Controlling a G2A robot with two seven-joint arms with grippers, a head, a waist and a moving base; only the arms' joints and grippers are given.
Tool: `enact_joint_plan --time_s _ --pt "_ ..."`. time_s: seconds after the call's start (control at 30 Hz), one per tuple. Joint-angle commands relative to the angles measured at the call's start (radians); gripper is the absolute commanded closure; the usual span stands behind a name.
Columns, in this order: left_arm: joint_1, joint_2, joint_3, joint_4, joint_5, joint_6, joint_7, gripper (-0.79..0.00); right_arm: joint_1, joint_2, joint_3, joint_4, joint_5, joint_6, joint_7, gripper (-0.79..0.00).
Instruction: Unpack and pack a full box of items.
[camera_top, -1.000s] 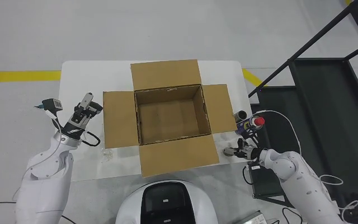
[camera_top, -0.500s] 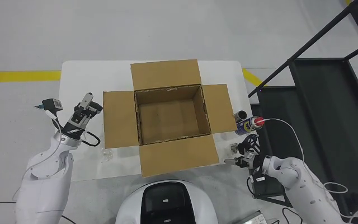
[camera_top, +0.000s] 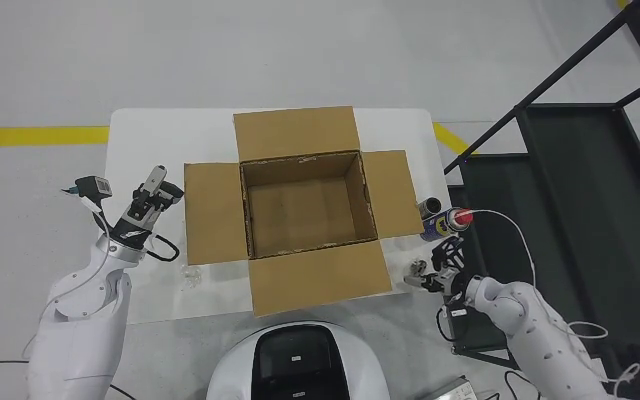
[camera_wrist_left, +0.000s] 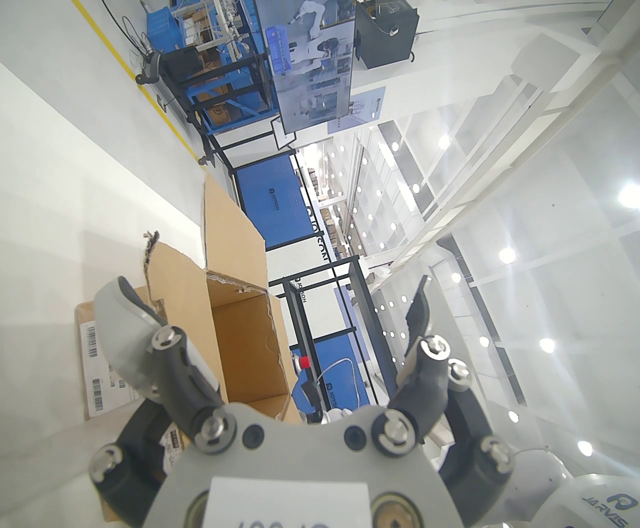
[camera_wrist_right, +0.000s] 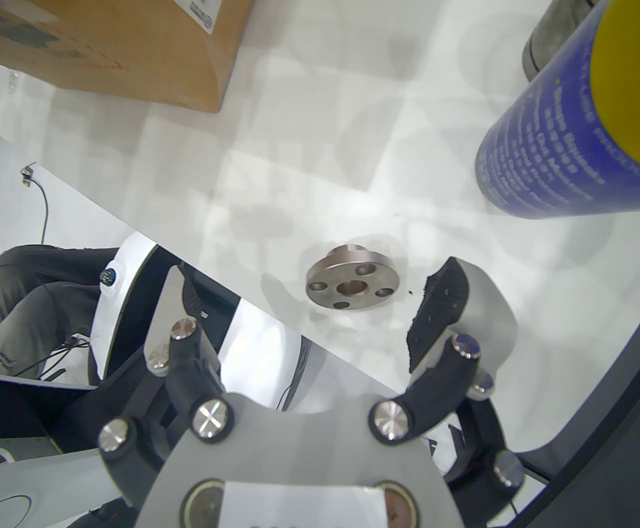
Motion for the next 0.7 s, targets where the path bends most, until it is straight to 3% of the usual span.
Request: enact_joint_plan --time_s 0.0,0.27,0.33,0.37,0.4,0.53,0.67 --pt "0.0 0.0 0.0 0.0 0.0 0.0 0.0 -0.785 0.009 -0.002 -0.014 0.015 -0.013 0.002 -0.013 -0.785" --pt "0.0 0.0 0.0 0.0 0.0 0.0 0.0 -0.785 0.043 -0.002 -0.04 0.063 -0.098 -0.069 -0.077 -0.773" --pt "0.0 0.0 0.0 0.0 0.0 0.0 0.0 -0.785 0.054 -0.003 -0.046 0.079 -0.114 -0.078 -0.088 -0.545" --pt "0.0 0.0 0.0 0.0 0.0 0.0 0.0 -0.785 0.059 -0.003 -0.05 0.085 -0.121 -0.081 -0.092 -0.351" --pt "0.0 0.0 0.0 0.0 0.0 0.0 0.0 -0.785 0.063 -0.003 -0.053 0.09 -0.126 -0.085 -0.098 -0.259" --pt "0.0 0.0 0.0 0.0 0.0 0.0 0.0 -0.785 0.076 -0.005 -0.064 0.103 -0.146 -0.095 -0.118 -0.058" --pt "0.0 0.0 0.0 0.0 0.0 0.0 0.0 -0.785 0.086 -0.006 -0.078 0.099 -0.166 -0.102 -0.132 0.0"
